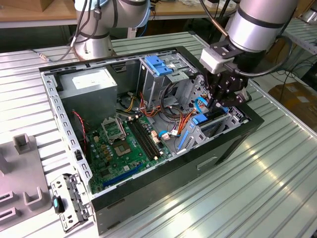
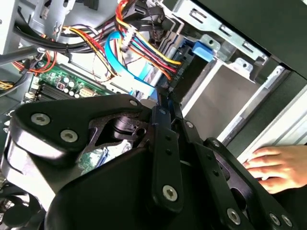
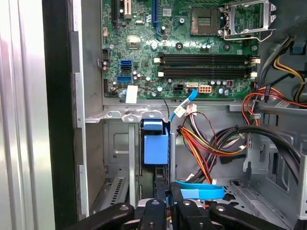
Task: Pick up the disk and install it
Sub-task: 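Insert the second disk wire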
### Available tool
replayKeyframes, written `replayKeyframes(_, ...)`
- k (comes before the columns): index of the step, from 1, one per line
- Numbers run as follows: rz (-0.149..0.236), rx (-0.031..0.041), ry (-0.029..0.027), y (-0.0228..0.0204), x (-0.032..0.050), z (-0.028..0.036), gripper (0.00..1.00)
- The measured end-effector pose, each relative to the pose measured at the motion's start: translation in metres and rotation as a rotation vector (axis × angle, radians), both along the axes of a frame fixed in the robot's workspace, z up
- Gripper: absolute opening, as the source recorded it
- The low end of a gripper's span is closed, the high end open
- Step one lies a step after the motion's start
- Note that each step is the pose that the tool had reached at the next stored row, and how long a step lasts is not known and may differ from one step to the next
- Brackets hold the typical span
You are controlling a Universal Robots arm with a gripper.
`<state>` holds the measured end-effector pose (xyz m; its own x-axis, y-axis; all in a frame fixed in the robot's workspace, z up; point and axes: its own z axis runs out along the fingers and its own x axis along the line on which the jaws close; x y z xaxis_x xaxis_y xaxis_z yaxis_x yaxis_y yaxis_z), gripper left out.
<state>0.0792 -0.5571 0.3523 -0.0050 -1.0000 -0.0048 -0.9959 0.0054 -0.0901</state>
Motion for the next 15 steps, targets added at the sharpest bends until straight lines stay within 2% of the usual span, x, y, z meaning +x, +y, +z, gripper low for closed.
replayKeyframes(1, 0.0, 0.0037, -0.0001, -0.0019, 0.0, -0.0001, 0.16)
replayKeyframes(3, 0.0, 0.0166, -0.0009, -0.0045, 0.0, -0.0002, 0.16)
replayKeyframes(4, 0.0, 0.0285, -0.0014, -0.0055, 0.0, -0.0004, 0.16)
replayKeyframes(6, 0.0, 0.0361, -0.0019, -0.0055, 0.0, -0.0004, 0.16)
replayKeyframes(8, 0.0, 0.0407, -0.0044, -0.0055, 0.0001, -0.0005, 0.16)
replayKeyframes(13, 0.0, 0.0432, -0.021, -0.0055, 0.0001, -0.0009, 0.16)
replayKeyframes(15, 0.0, 0.0441, -0.0239, -0.0055, 0.0, -0.0014, 0.16)
